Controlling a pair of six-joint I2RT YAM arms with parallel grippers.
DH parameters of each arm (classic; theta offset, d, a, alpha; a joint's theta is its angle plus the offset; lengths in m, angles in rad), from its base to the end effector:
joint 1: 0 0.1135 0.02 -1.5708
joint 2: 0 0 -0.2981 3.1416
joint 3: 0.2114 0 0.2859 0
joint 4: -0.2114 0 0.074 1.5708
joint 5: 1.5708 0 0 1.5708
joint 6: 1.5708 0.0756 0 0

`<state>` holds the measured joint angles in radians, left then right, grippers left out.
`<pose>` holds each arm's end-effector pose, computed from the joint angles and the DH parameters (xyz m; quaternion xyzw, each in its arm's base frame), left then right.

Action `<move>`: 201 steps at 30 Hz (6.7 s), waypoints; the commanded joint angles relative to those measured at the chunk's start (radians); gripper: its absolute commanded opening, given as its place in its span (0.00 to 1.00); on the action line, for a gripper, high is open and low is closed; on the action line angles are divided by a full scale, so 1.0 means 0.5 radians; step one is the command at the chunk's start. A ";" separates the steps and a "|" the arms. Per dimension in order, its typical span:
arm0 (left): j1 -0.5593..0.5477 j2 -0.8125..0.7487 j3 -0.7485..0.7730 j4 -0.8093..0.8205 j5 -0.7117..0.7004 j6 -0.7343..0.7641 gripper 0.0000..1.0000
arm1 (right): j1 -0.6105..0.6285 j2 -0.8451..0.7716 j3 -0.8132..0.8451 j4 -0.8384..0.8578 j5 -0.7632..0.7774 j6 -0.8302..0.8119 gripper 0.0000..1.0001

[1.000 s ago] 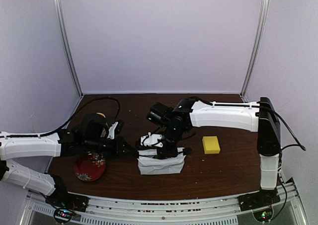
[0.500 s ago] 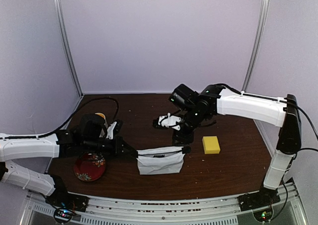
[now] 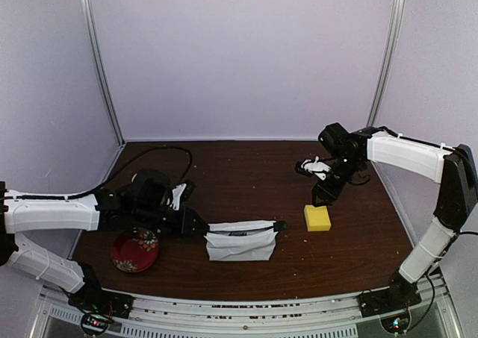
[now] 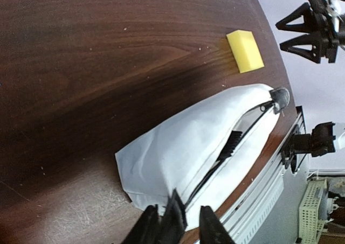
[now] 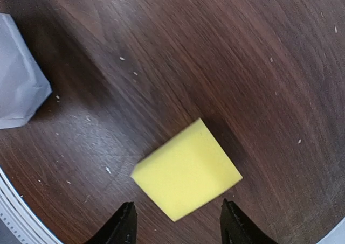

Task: Sort the hair-cutting tools
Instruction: Place the comb in the kit bag, then adjust the kit bag at the center of the board, then pick up the kit bag from the center of the board, then place the kit bag at the center of the board, then pick up the sponge from the center of the board.

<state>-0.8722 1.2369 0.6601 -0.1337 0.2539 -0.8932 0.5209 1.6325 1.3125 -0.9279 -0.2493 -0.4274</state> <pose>0.1790 -0.2426 0.1970 0.0433 0.9021 -0.3926 0.1738 0.3111 0.2000 0.2404 -0.4649 0.8622 0.1300 0.1536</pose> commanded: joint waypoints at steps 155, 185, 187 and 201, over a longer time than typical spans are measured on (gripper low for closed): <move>-0.372 -0.244 0.664 -0.372 -1.211 0.589 0.53 | -0.325 -0.417 0.239 0.128 0.158 0.327 1.00; -0.164 -0.299 0.450 -0.377 -1.111 0.427 0.75 | -0.621 0.555 -0.032 -0.171 -0.570 0.337 0.47; -0.164 -0.278 0.465 -0.375 -1.077 0.411 0.75 | -0.611 0.592 -0.019 -0.171 -0.589 0.340 0.41; -0.166 0.000 0.635 -0.184 -0.769 0.242 0.74 | -0.590 0.370 0.093 -0.198 -0.963 0.326 0.00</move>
<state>-0.9554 1.1812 0.9169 -0.3321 -0.2226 -0.7475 0.2131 1.9274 1.3174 -1.0241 -0.6411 -0.2619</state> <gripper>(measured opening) 0.731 0.012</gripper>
